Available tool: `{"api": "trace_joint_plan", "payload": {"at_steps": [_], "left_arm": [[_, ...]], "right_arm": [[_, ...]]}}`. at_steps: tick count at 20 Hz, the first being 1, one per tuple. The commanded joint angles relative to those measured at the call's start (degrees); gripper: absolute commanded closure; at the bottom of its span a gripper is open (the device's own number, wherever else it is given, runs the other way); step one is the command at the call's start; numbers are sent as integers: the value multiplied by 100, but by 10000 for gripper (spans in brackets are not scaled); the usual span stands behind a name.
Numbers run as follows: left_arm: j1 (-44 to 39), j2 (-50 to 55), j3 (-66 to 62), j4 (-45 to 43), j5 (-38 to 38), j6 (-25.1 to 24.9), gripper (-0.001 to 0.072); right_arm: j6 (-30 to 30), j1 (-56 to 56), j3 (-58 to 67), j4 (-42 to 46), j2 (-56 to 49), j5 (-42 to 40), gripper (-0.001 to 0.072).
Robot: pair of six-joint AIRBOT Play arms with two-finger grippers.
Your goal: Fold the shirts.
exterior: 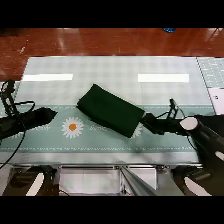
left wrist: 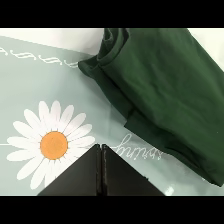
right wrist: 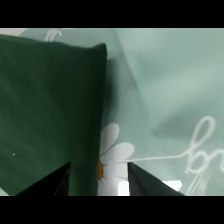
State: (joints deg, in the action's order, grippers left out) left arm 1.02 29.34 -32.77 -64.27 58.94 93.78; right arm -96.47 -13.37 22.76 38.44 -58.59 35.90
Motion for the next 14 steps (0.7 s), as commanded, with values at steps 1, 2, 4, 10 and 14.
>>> {"api": "trace_joint_plan", "payload": {"at_steps": [1,2,4,10,14], "left_arm": [[2,-7,2,4,-2,-2,691],[2,-7,2,4,-2,-2,691],[2,-7,2,4,-2,-2,691],[2,-7,2,9,2,0,691],[2,-7,2,9,4,0,691]], "right_arm": [[1580,4,197,-1803,-1049,219,299],[1812,-42,389,-2006,-1355,428,300],[2081,-332,848,-2194,-1836,647,330],[2483,-597,3134,-1519,-2157,1095,675],[1353,-125,5337,376,-2153,1827,675]]}}
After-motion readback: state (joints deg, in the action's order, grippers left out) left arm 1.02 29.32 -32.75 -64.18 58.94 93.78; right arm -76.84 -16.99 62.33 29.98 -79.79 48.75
